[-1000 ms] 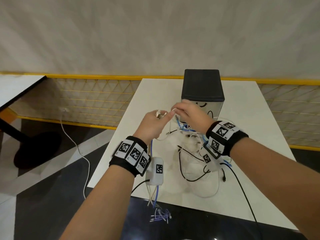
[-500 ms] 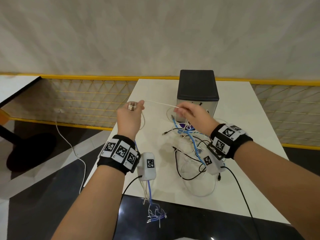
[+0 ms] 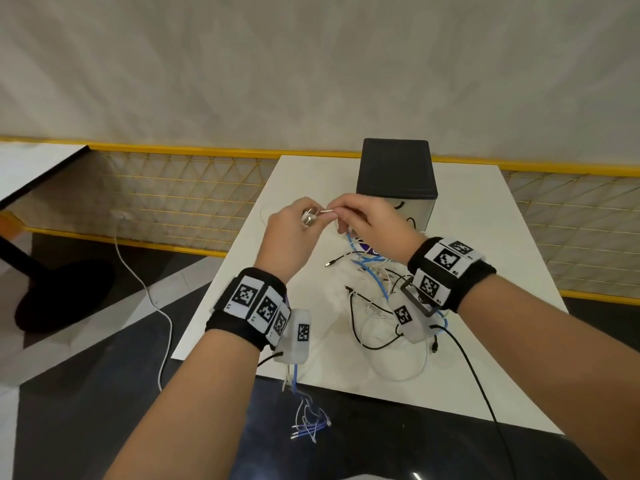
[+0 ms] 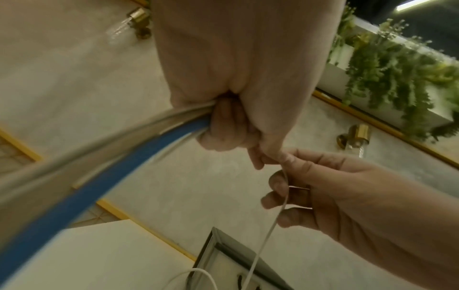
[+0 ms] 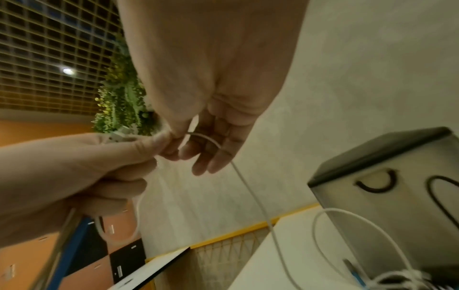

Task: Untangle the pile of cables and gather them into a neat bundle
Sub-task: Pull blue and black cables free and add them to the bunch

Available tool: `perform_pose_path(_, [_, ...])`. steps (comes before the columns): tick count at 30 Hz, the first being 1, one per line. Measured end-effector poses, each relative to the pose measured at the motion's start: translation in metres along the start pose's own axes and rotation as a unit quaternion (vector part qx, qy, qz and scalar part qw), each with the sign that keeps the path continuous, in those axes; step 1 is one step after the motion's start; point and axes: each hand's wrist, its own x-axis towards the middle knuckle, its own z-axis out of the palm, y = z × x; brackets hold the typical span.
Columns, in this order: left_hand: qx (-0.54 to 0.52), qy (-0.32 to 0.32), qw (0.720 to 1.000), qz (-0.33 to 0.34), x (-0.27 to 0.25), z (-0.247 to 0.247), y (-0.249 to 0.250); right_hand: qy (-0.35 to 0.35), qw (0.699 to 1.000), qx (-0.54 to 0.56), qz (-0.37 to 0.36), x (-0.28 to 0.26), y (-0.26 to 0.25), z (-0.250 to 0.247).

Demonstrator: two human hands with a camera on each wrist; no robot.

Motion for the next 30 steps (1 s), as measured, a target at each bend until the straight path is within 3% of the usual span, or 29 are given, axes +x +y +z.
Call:
perform_pose_path(6, [-0.07,0.129,0.987,-0.061,-0.005,-0.019,0.004,-0.053,0.991,-0.031,0.117,-0.03,0.037,0.007])
perform_pose_path(9, [-0.06,0.137,0.985,-0.085,-0.005,-0.029,0.004,-0.024,0.994,0.007,0.108,-0.037,0.025,0.004])
perform_pose_path(13, [-0.063,0.156,0.979,-0.117,-0.008,-0.038,0.001,0.018,0.995,0.091,0.043,-0.037,-0.013,-0.004])
perform_pose_path(15, [-0.081,0.149,0.982,-0.087,-0.015,-0.039,0.005,0.022,0.995,0.089,0.026,-0.035,-0.024,-0.006])
perform_pose_path(18, [-0.12,0.057,0.991,0.007,-0.03,-0.032,0.021,0.027,0.997,0.061,0.029,-0.03,-0.032,-0.006])
perform_pose_path(20, [-0.081,0.008,0.997,0.02,-0.033,-0.023,0.025,0.025,0.999,0.03,0.014,-0.027,-0.033,-0.004])
perform_pose_path(23, [-0.042,0.027,0.999,0.004,-0.027,-0.02,0.017,0.029,0.999,-0.015,0.015,-0.029,-0.029,-0.001])
perform_pose_path(26, [-0.034,0.027,0.998,0.038,-0.028,-0.025,0.012,-0.005,0.999,-0.012,0.039,-0.038,-0.009,0.005])
perform_pose_path(30, [-0.107,0.109,0.988,0.014,-0.028,-0.036,0.02,-0.087,0.98,-0.087,0.156,-0.059,0.046,0.024])
